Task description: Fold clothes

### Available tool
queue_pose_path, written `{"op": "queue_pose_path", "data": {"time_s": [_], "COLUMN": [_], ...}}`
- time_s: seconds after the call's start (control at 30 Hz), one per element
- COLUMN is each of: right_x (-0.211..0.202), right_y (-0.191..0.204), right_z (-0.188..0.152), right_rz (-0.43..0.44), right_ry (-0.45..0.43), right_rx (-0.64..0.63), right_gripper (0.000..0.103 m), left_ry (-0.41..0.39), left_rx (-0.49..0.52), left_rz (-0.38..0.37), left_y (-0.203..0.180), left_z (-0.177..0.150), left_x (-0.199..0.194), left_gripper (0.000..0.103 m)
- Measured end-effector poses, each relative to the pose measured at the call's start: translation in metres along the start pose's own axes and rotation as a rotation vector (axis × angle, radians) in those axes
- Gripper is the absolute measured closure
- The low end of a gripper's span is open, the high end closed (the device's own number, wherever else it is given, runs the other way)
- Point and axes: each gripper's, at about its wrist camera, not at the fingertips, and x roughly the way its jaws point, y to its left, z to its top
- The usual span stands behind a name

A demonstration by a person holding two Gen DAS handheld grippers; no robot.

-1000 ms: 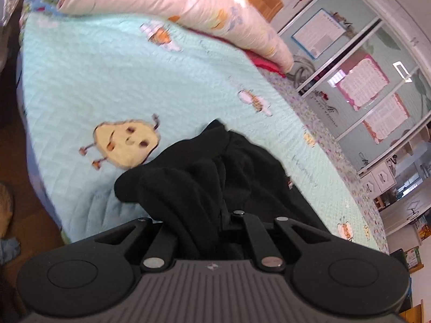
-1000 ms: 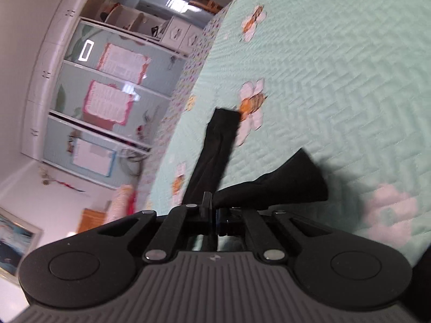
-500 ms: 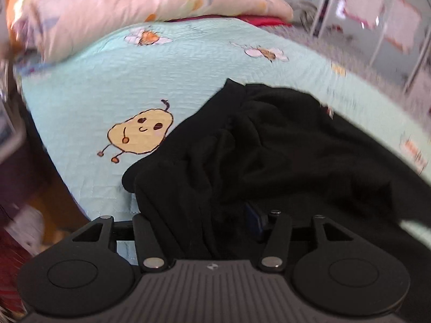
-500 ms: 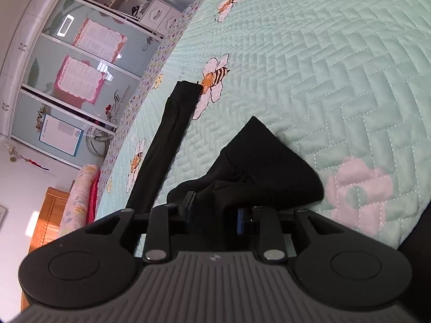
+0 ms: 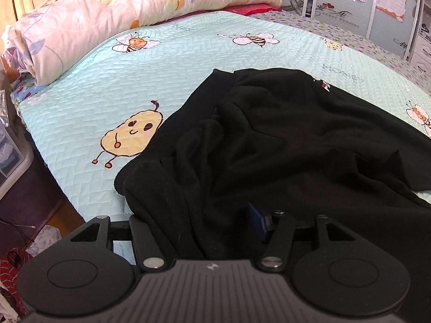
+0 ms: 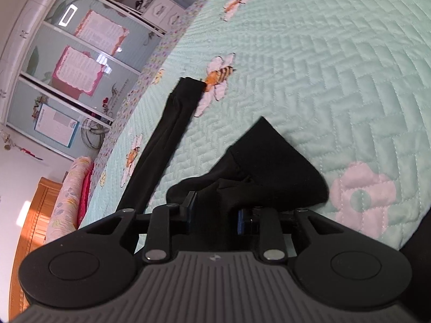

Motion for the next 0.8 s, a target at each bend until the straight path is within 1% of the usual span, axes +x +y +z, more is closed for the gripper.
{"op": "queue_pose_path", "data": {"time_s": [0.03,0.1,0.13,0.27,0.33,0.43,0.5,0.63,0.67,0.7,0.73,0.77,0.8], "right_x": [-0.001,-0.002,-0.002,0.0,-0.001,-0.002,0.001,0.011,0.013,0.014,0.016,0.015,0.014], "right_y": [0.002,0.004,0.003,-0.002,-0.004,-0.009,-0.013,-0.014,-0.013,-0.012,-0.011,-0.01,-0.009], "right_z": [0.001,0.002,0.003,-0.001,-0.006,-0.015,-0.02,-0.025,-0.025,-0.025,-0.025,-0.025,-0.026], "right_rz": [-0.005,-0.015,-0.015,-0.019,-0.026,-0.034,-0.027,0.004,0.008,0.012,0.016,0.014,0.014], "right_ry": [-0.01,-0.028,-0.025,0.015,0.037,0.072,0.092,0.107,0.109,0.113,0.12,0.118,0.116], "right_rx": [-0.013,-0.036,-0.032,-0.019,-0.03,-0.022,-0.015,0.002,-0.001,-0.003,-0.007,-0.01,-0.012], "right_gripper": [0.088,0.095,0.095,0.085,0.075,0.065,0.065,0.066,0.069,0.082,0.095,0.099,0.101], "left_ry": [0.0,0.0,0.001,0.004,0.008,0.021,0.032,0.033,0.031,0.028,0.025,0.023,0.022], "left_rx": [0.002,0.004,0.005,0.018,0.021,0.004,-0.032,-0.088,-0.099,-0.111,-0.121,-0.129,-0.136], "left_rz": [0.0,0.002,0.003,0.003,0.005,0.005,-0.012,-0.044,-0.055,-0.074,-0.094,-0.11,-0.125], "left_y": [0.0,0.0,0.0,0.0,0.004,0.012,0.02,0.026,0.027,0.028,0.029,0.03,0.031], "left_z": [0.0,0.0,-0.001,-0.004,-0.006,-0.011,-0.014,-0.011,-0.01,-0.01,-0.009,-0.009,-0.009], "left_x": [0.0,0.0,0.0,-0.003,-0.004,-0.004,-0.001,0.005,0.006,0.005,0.004,0.002,0.0], "left_gripper": [0.044,0.044,0.044,0.044,0.044,0.043,0.04,0.041,0.044,0.062,0.073,0.089,0.092]}}
